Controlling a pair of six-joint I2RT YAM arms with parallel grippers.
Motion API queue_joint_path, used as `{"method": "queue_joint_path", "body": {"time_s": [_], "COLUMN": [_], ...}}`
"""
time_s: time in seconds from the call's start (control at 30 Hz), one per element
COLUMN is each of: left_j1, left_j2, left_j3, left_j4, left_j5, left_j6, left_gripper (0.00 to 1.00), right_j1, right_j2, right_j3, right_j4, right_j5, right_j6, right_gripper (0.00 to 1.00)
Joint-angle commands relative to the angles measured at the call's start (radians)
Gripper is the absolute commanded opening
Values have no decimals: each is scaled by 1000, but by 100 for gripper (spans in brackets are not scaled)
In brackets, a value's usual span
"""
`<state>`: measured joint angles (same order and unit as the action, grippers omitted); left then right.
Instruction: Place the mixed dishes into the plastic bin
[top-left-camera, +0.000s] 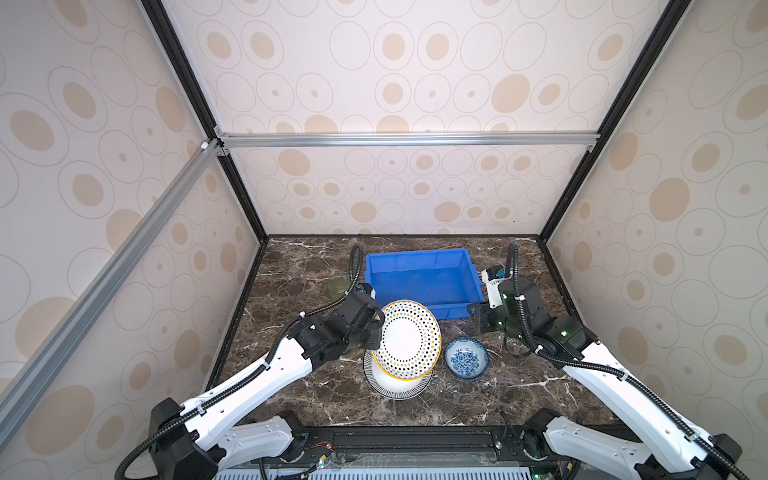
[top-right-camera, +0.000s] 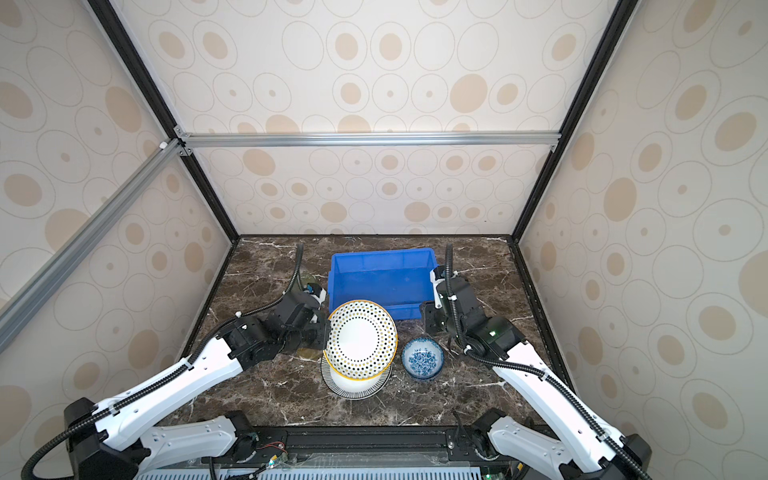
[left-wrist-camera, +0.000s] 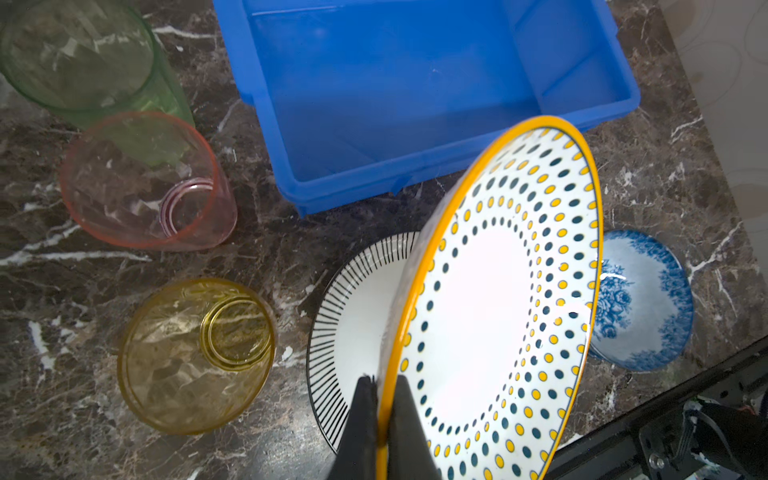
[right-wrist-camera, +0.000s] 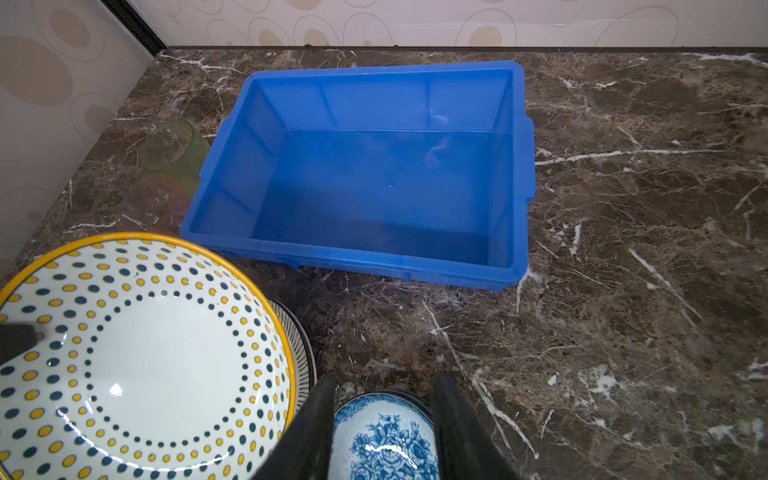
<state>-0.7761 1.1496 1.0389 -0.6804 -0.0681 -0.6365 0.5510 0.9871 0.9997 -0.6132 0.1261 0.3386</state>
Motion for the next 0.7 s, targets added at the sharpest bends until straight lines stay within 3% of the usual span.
{"method": "queue_joint_path", "body": {"time_s": [0.0,0.67], "left_j1": [40,240], "left_j2": [23,285], "left_j3": [124,350], "left_j4": [135,280], "left_j5": [54,267], "left_j6": [55,153], "left_gripper": [0,0], "right_j1": [-35,-199], "right_j2": [-7,55], "right_j3": [-12,25], "right_j4": [1,11], "right_j5": [-28,-101], "right_j6": [-9,-18], "right_gripper": [43,50]}}
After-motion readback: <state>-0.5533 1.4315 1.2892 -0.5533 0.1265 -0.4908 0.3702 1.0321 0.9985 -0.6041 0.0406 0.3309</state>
